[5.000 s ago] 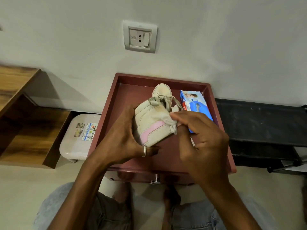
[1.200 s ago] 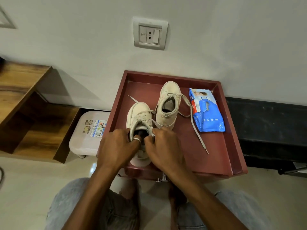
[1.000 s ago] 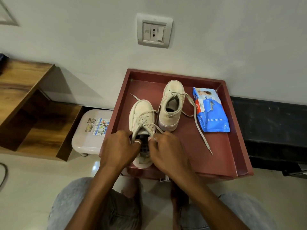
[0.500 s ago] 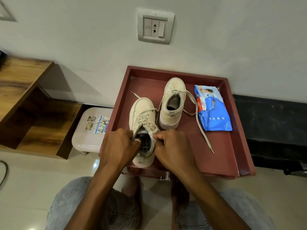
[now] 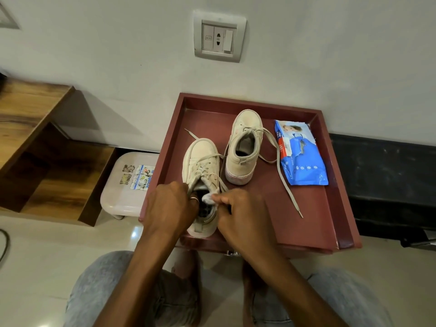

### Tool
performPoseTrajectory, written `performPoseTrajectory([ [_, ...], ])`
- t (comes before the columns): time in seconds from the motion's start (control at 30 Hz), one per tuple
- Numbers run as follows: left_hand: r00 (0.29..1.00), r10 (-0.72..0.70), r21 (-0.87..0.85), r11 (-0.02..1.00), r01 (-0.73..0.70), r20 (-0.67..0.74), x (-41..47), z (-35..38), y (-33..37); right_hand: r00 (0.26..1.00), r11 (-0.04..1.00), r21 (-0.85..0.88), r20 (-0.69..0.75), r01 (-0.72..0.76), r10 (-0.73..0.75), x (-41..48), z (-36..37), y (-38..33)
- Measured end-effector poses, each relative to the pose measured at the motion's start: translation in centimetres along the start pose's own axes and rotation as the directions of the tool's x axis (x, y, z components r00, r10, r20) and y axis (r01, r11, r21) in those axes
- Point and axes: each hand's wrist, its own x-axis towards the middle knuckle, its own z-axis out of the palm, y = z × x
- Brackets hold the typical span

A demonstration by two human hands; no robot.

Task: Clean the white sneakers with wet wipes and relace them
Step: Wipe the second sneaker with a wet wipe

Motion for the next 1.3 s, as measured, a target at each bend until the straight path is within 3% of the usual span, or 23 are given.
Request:
performPoseTrajectory([
  [0.1,1.000,0.000,0.021,1.000,-0.001,0.006,0.0,-0.1,0.1,0.999,0.996,0.090,0.049,0.005,-0.009,-0.5,-1.4,-0.3],
  [0.17,0.999,-0.012,0.034,0.999,0.011,0.031,0.0,-0.3,0.2,0.996,0.987,0.147,-0.073,0.060,-0.049,1.0,-2.1,-0.7],
  [0.23,0.999,-0.024,0.029,0.999,0.023,0.048,0.0,-0.5,0.3,0.979,0.985,0.106,-0.170,0.133,-0.114,3.4,-2.4,-1.1],
  [0.3,0.997,-0.037,0.022,0.999,0.035,0.067,-0.1,-0.7,0.4,0.968,0.981,0.029,-0.169,0.194,-0.186,6.6,-1.8,-1.2],
  [0.4,0.993,-0.058,0.039,0.998,0.054,0.104,0.1,-1.1,0.4,0.965,0.960,-0.137,-0.070,0.243,-0.254,11.7,0.3,-0.7],
  [0.53,0.975,-0.093,0.069,0.994,0.081,0.201,0.6,-1.2,0.7,0.896,0.870,-0.285,0.316,0.403,-0.312,15.7,3.7,0.2],
  [0.6,0.967,-0.103,0.076,0.993,0.087,0.232,0.8,-1.0,0.7,0.864,0.822,-0.345,0.395,0.454,-0.312,16.4,4.3,0.6],
  [0.7,0.967,-0.120,0.090,0.991,0.102,0.225,1.0,-0.9,0.8,0.903,0.781,-0.467,0.321,0.414,-0.287,16.7,3.8,0.6],
  [0.8,0.969,-0.125,0.092,0.990,0.107,0.214,1.2,-0.8,0.9,0.959,0.765,-0.579,0.194,0.282,-0.207,16.3,3.6,0.3],
  [0.9,0.970,-0.133,0.098,0.989,0.115,0.204,1.2,-0.9,1.1,0.977,0.835,-0.507,0.105,0.215,-0.188,15.8,3.8,0.1],
  [1.0,0.969,-0.135,0.105,0.988,0.115,0.207,1.0,-0.7,1.1,0.946,0.851,-0.451,0.292,0.267,-0.142,15.8,3.6,0.0],
  [1.07,0.968,-0.139,0.104,0.987,0.120,0.211,1.0,-0.8,1.2,0.949,0.850,-0.461,0.286,0.256,-0.130,16.1,2.8,0.3],
  [1.17,0.967,-0.137,0.097,0.988,0.118,0.215,1.0,-0.9,1.3,0.952,0.789,-0.533,0.178,0.306,-0.248,16.2,2.5,0.4],
  [1.3,0.965,-0.138,0.090,0.989,0.121,0.222,1.0,-0.9,1.2,0.908,0.780,-0.495,0.358,0.384,-0.220,16.2,2.6,0.1],
])
